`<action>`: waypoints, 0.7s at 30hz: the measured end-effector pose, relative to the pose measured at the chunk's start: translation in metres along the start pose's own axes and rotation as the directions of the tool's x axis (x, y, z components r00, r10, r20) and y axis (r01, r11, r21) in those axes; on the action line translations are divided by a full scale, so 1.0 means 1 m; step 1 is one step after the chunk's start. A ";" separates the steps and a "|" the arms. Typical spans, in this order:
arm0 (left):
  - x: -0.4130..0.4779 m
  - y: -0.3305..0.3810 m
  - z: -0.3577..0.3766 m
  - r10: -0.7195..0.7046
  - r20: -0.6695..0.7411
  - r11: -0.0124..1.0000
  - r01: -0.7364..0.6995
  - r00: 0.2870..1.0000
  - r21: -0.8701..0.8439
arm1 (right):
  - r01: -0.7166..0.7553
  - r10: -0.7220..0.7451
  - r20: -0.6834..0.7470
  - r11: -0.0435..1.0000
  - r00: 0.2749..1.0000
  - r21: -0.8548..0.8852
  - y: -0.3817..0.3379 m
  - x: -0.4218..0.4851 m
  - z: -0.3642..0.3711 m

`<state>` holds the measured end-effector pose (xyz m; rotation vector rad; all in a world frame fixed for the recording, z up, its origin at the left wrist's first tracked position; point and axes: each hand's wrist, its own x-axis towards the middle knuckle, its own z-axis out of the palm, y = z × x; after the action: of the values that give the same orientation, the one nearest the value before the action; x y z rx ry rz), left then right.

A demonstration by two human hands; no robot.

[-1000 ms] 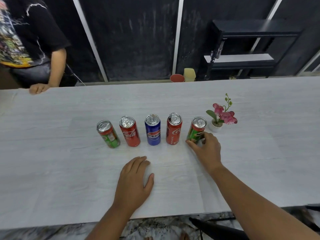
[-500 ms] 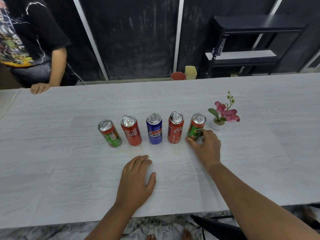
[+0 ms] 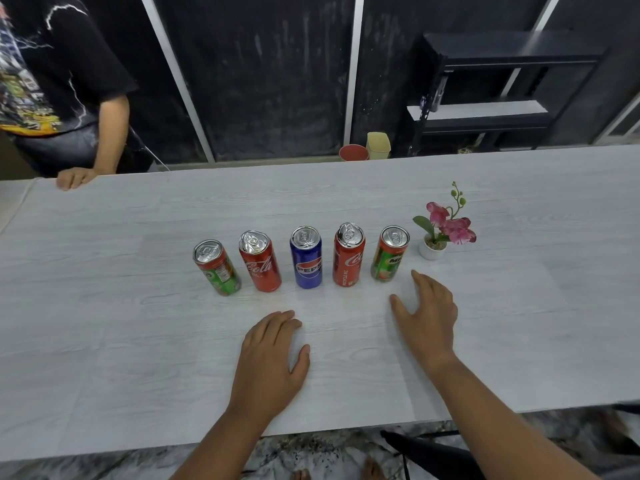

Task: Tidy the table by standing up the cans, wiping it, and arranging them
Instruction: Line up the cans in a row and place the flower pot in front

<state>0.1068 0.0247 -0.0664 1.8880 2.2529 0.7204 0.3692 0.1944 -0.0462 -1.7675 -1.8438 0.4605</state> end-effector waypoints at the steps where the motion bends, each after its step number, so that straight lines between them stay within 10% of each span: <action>1: 0.000 0.000 0.000 -0.001 0.000 1.000 0.001 1.000 -0.001 | -0.015 0.015 -0.016 1.000 1.000 0.014 0.007 -0.004 -0.004; 21: 0.002 -0.001 0.000 0.003 0.001 1.000 -0.003 1.000 -0.011 | -0.187 0.196 -0.073 0.976 0.978 0.116 0.032 0.103 -0.013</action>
<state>0.1057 0.0265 -0.0661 1.8870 2.2406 0.7305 0.4038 0.2975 -0.0398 -1.8688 -1.5684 0.5400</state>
